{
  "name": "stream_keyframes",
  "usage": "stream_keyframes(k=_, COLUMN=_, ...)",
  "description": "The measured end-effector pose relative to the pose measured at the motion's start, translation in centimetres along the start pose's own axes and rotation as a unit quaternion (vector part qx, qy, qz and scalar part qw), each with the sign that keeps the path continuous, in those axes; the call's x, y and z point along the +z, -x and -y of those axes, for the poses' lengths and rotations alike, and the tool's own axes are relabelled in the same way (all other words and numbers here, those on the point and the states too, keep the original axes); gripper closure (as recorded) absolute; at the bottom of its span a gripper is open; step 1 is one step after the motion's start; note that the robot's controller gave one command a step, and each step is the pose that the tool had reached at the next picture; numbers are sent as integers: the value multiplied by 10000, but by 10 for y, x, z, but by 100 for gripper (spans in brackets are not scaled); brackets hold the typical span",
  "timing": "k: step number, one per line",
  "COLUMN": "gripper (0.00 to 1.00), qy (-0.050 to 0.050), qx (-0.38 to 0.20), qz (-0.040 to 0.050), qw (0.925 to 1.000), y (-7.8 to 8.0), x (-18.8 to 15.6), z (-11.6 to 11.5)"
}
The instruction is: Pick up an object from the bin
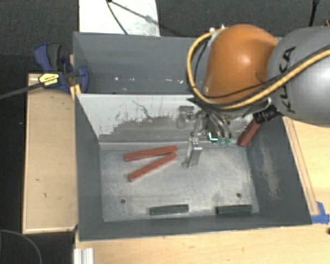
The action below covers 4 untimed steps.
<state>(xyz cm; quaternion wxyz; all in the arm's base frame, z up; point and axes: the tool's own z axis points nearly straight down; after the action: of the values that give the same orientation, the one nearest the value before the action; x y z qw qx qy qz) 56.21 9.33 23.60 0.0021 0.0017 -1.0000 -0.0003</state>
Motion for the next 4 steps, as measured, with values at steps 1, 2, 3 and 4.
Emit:
stream_keyframes(k=1, gripper=0, qy=13, qx=1237, qz=10, qw=9923, y=-25, x=37, z=-74)
stream_keyframes(k=2, gripper=0, qy=-9, qx=860, qz=-2, qw=9963, y=13, x=170, z=-87)
stream_keyframes(k=3, gripper=100, qy=11, qx=887, qz=47, qw=9960, y=16, x=163, z=-87)
stream_keyframes(k=4, gripper=100, qy=25, qx=876, qz=70, qw=9961, y=4, x=21, z=-100)
